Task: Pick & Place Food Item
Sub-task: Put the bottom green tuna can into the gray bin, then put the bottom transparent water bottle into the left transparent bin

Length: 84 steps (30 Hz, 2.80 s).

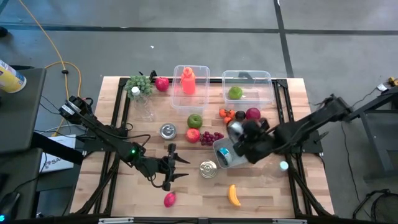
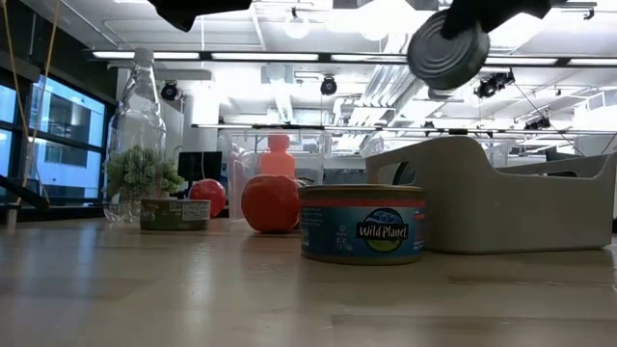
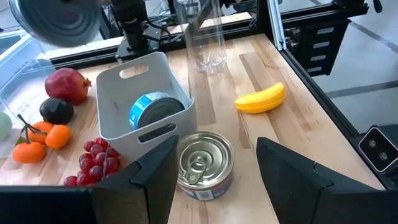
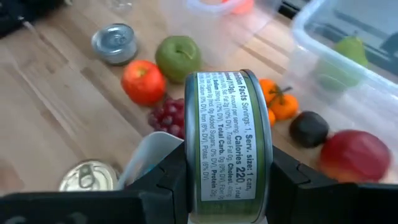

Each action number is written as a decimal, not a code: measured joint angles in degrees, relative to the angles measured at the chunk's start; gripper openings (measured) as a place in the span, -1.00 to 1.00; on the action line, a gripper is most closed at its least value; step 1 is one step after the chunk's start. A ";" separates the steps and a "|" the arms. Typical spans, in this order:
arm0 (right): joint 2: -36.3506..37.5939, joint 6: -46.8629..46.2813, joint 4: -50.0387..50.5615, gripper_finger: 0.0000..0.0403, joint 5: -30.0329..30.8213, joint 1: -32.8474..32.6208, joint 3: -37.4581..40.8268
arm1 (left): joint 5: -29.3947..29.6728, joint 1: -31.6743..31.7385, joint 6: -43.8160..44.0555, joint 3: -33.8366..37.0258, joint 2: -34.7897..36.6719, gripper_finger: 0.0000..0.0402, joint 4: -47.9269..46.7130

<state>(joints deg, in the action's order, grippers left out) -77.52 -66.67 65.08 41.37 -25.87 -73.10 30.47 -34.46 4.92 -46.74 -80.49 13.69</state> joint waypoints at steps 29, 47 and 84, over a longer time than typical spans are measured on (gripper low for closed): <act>0.44 4.45 7.18 -0.39 -31.85 14.74 0.13 | -0.01 0.00 1.46 0.00 0.00 0.03 0.01; -11.66 13.21 5.16 -0.39 -41.66 21.01 0.09 | -0.01 0.00 2.22 0.00 0.00 0.03 -0.89; -7.66 21.09 0.84 -0.15 -43.28 22.07 0.09 | 0.00 0.37 2.22 0.00 0.00 0.03 -1.32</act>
<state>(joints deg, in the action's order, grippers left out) -85.17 -45.59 65.92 -1.91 -3.81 -73.01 30.47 -34.09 7.14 -46.74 -80.49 12.37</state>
